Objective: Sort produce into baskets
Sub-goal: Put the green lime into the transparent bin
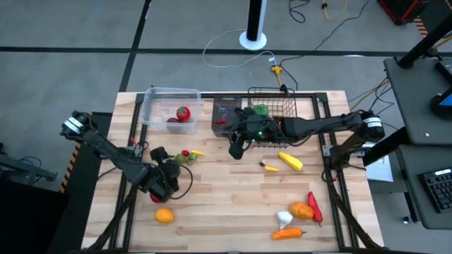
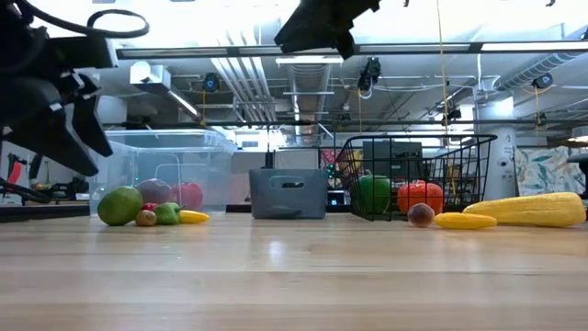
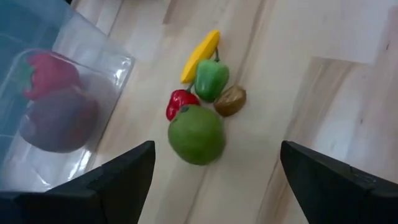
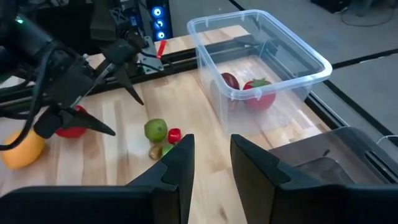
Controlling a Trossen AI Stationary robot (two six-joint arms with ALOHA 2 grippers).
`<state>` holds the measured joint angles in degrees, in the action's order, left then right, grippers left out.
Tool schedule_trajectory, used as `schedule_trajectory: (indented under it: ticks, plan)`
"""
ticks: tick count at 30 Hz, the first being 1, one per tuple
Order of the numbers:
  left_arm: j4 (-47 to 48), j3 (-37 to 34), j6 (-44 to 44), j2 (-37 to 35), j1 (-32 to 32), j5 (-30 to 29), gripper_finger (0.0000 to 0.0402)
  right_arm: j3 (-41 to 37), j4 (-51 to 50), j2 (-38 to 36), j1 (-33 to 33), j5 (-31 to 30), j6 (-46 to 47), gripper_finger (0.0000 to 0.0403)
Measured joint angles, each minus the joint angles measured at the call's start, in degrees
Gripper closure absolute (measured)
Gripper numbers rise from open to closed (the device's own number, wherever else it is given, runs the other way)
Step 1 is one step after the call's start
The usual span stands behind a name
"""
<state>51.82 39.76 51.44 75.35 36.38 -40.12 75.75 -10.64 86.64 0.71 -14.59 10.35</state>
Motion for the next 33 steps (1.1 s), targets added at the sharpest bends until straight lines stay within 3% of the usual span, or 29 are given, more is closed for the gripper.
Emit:
schedule_trajectory:
  ticks: [6, 16, 33]
  plan:
    - [-8.12, -4.54, -2.51, -2.23, -2.60, 0.05, 0.0075, 0.00, -0.10, -0.04, 0.02, 0.00, -0.07, 0.0302]
    - [-13.37, -9.00, -5.97, -2.40, -7.13, 0.11, 0.0075, 0.00, -1.56, 0.03, 0.02, 0.00, 0.07, 0.0305]
    - [-21.30, -13.87, -8.27, -3.93, -8.90, 0.21, 0.0081, 0.00, -2.44, 0.05, 0.02, 0.00, 0.10, 0.0306]
